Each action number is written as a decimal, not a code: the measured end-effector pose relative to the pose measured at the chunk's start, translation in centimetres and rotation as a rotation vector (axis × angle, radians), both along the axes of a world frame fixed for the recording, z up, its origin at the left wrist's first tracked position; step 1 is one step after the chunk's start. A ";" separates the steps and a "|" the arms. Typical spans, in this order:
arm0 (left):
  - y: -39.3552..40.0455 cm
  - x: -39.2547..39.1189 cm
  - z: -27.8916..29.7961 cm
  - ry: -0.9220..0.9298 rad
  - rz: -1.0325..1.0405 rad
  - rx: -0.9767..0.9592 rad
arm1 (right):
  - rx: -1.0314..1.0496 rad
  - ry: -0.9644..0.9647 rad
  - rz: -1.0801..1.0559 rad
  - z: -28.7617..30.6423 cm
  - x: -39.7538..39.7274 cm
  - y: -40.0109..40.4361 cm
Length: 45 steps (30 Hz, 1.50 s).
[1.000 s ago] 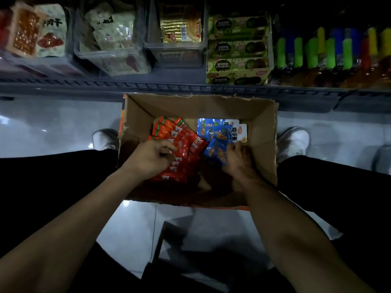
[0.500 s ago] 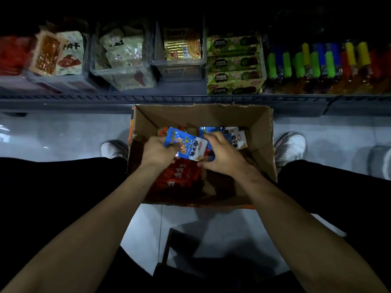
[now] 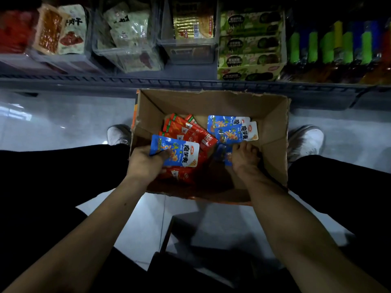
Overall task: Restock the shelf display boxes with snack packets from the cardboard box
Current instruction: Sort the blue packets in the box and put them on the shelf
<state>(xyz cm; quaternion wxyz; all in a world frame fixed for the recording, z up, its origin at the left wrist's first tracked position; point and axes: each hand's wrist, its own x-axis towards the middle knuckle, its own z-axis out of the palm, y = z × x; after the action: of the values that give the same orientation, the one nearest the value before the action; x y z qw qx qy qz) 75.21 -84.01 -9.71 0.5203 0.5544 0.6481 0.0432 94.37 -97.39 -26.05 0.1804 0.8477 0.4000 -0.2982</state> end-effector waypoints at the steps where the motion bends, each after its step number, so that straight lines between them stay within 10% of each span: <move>1: -0.1 0.1 0.0 0.002 0.002 -0.005 | 0.001 -0.003 0.000 0.2 0.1 0.1; 11: 1.0 1.9 0.9 -0.093 0.075 -0.102 | 0.388 0.370 -0.120 7.9 0.7 1.2; 30: 0.6 2.6 6.2 -0.373 0.003 -0.247 | 0.632 0.331 0.063 21.9 -1.2 0.7; 39: 0.9 2.9 8.0 -0.584 0.244 -0.249 | 0.943 0.874 -0.935 23.4 1.1 1.2; 45: -0.4 4.0 9.2 -0.715 0.163 -0.265 | 1.063 0.984 -0.946 24.4 0.0 1.5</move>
<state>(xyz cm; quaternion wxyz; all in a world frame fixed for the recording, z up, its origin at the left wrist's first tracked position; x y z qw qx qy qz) 79.22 -84.45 -0.51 0.7753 0.3789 0.4679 0.1909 94.41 -95.92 -1.65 -0.5767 0.6716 0.1241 -0.4483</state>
